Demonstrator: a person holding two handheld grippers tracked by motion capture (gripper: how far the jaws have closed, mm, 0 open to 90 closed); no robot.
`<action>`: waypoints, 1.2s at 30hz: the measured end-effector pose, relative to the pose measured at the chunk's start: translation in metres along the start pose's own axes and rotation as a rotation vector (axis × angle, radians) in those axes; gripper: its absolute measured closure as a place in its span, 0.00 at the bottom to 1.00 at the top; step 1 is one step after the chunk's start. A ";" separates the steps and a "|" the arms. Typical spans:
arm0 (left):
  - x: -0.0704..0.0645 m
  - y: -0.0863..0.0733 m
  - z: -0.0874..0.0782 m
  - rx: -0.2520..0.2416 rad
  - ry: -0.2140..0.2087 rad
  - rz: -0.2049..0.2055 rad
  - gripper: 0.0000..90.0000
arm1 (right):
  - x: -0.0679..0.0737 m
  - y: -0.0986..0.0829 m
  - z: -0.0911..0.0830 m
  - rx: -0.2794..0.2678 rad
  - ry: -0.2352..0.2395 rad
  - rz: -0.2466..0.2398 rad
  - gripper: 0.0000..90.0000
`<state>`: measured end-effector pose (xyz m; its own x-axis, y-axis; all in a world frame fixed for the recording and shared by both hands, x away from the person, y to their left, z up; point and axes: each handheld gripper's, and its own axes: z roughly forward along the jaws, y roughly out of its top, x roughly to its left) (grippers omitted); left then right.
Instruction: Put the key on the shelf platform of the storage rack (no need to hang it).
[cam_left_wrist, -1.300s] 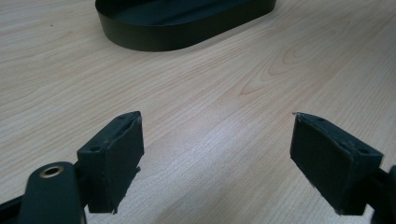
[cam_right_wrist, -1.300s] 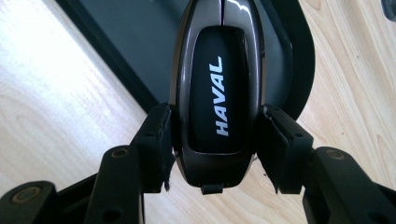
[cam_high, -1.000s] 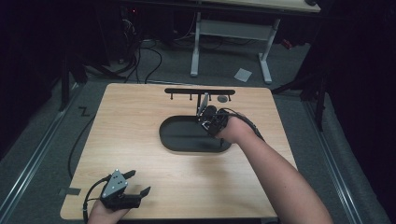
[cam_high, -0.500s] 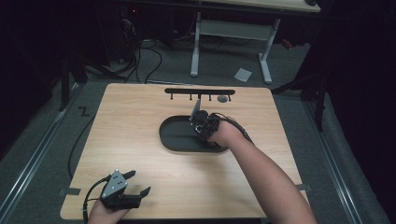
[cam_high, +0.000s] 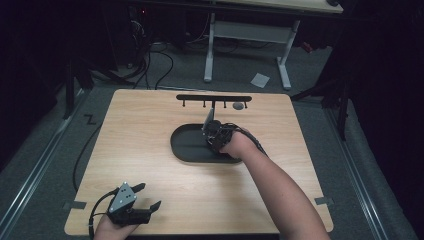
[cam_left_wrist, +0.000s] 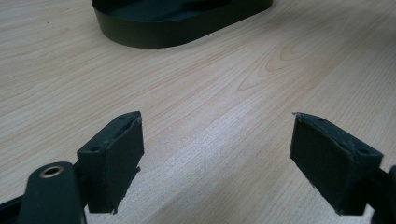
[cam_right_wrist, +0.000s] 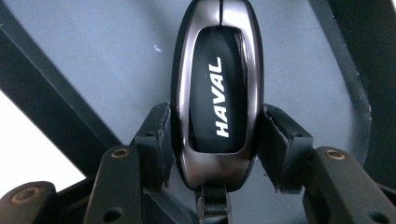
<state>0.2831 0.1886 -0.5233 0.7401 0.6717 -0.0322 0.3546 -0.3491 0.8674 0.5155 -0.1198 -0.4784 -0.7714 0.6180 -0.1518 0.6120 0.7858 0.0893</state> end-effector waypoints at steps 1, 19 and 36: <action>0.000 0.000 0.000 0.000 0.000 0.000 0.20 | -0.001 0.000 0.001 0.000 0.005 0.006 0.54; 0.000 -0.001 0.000 0.003 0.001 0.000 0.20 | -0.001 -0.002 0.007 -0.023 0.025 0.032 0.44; -0.001 0.000 0.002 0.010 -0.005 0.007 0.20 | 0.001 -0.029 -0.025 -0.126 0.005 0.059 0.38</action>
<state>0.2833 0.1866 -0.5243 0.7456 0.6658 -0.0287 0.3549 -0.3602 0.8627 0.4923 -0.1412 -0.4567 -0.7360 0.6628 -0.1378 0.6296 0.7449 0.2207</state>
